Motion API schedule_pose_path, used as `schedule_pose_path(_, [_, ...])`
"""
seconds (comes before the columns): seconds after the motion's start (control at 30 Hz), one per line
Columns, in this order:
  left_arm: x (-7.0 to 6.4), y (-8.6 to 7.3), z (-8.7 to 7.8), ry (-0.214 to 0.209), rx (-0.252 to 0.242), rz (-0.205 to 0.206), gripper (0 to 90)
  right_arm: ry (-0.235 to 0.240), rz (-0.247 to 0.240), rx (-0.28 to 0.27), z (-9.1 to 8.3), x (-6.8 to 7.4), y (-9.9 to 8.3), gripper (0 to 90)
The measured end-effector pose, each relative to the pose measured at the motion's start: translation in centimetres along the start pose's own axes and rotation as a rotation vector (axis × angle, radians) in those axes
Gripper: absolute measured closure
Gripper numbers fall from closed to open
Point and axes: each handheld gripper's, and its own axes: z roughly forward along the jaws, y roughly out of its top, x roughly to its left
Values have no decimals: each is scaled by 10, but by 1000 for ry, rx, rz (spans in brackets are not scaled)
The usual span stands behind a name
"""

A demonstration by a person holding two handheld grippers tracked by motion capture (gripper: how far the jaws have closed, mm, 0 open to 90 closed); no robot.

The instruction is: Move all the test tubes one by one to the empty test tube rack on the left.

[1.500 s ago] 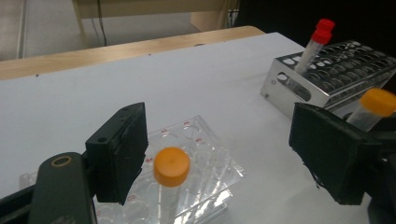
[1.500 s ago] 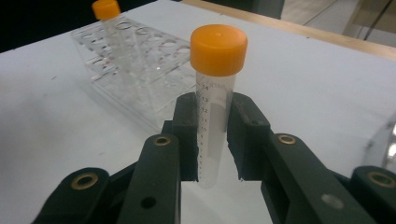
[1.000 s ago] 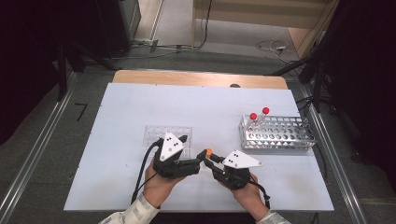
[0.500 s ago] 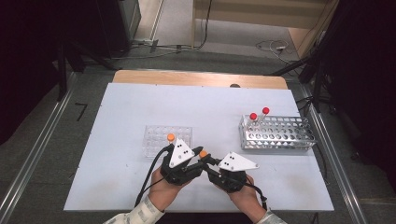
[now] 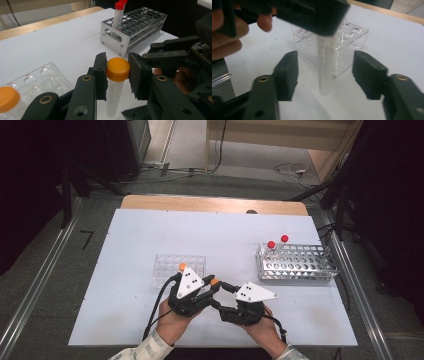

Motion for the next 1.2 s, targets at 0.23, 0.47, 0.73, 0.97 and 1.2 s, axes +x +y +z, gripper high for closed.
schedule_pose_path(0.23, [13,4,-15,32,-10,-37,695,-12,22,12,-11,-9,-2,248])
schedule_pose_path(0.47, [24,4,-31,62,-5,-58,695,-55,42,2,-28,-24,-7,239])
schedule_pose_path(0.73, [45,6,-48,115,-23,-98,694,-104,67,-12,-41,-39,-8,240])
schedule_pose_path(0.97, [55,11,-57,180,-57,-97,694,-118,76,-15,-42,-43,-8,240])
schedule_pose_path(1.2, [62,13,-54,228,-66,-85,695,-130,81,-15,-43,-45,-8,241])
